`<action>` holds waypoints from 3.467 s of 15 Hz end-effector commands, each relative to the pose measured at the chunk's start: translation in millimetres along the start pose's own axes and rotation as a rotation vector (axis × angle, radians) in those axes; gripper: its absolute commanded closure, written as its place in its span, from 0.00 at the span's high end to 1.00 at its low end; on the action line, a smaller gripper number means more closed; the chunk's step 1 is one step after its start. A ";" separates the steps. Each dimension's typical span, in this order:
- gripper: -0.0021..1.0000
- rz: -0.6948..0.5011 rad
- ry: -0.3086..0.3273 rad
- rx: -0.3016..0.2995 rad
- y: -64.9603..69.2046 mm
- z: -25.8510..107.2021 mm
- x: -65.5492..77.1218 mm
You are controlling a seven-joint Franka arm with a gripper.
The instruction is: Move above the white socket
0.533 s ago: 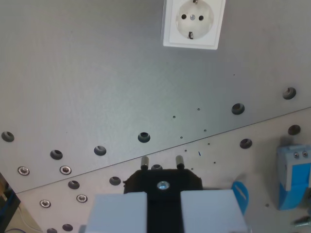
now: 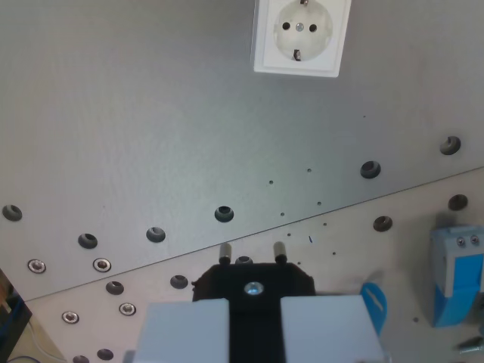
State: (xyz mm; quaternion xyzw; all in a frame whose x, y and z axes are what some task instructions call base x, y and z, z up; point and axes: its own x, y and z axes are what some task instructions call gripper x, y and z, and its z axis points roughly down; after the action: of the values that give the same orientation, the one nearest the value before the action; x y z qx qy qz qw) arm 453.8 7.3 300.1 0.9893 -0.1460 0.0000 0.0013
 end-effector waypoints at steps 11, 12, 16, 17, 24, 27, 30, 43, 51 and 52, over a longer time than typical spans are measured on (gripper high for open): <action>0.00 0.025 0.031 0.007 4.6 17.2 4.6; 0.00 0.027 0.034 0.007 5.4 19.7 5.3; 0.00 0.031 0.045 0.007 8.7 31.3 7.7; 0.00 0.032 0.050 0.008 9.6 34.6 8.3; 0.00 0.046 0.071 0.008 17.2 61.5 12.5; 0.00 0.052 0.073 0.006 20.3 73.1 14.7; 0.00 0.058 0.072 0.003 23.3 84.7 17.1; 0.00 0.079 0.071 0.002 36.8 139.9 29.6; 0.00 0.089 0.068 0.008 41.9 162.8 34.2; 0.00 0.090 0.067 0.009 42.3 165.3 34.8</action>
State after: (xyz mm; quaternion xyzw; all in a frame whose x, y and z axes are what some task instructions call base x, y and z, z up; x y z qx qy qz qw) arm 476.5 -39.8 141.5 0.9818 -0.1898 -0.0095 0.0018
